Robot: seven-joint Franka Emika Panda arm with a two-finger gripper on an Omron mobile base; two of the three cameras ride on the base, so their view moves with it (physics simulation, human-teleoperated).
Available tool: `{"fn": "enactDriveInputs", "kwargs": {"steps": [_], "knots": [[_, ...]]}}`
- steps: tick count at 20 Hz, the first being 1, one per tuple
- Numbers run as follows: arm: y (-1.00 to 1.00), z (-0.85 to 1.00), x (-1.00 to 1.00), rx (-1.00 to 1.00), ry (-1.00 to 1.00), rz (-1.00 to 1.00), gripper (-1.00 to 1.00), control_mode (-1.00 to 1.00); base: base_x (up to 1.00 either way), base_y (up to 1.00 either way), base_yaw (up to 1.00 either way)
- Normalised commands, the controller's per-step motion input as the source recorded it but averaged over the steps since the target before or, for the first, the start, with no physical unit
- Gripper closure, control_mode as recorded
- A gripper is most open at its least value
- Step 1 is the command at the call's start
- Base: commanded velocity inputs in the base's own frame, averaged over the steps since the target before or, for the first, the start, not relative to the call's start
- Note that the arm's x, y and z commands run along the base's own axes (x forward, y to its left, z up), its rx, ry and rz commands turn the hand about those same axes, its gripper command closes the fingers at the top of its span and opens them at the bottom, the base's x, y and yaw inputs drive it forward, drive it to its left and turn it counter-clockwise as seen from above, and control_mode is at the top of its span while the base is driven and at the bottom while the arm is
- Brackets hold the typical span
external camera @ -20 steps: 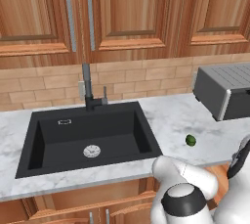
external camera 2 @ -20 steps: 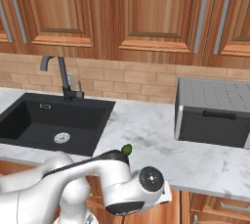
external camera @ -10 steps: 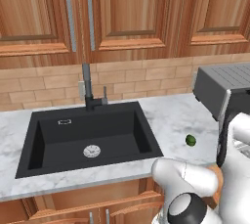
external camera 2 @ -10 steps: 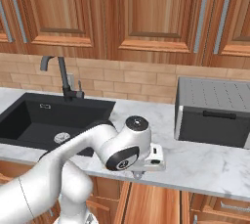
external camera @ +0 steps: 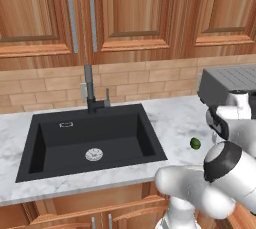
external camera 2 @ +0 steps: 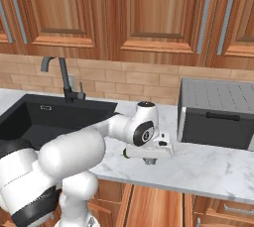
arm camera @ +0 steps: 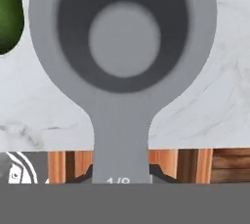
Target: Pick the measuring cup from the drawer and place it on the counter.
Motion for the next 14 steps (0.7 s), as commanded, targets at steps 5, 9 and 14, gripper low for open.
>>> {"fn": "enactDriveInputs", "kwargs": {"steps": [5,9,14], "knots": [[-0.03,-0.76,0.34,0.0,0.06,-0.01,1.0,-1.0,0.0,0.0,0.0],[0.0,-0.81,0.06,0.0,0.0,0.0,1.0,-1.0,0.0,0.0,0.0],[0.0,-0.43,-0.13,0.01,-0.07,0.0,-1.0,-1.0,0.0,0.0,0.0]]}}
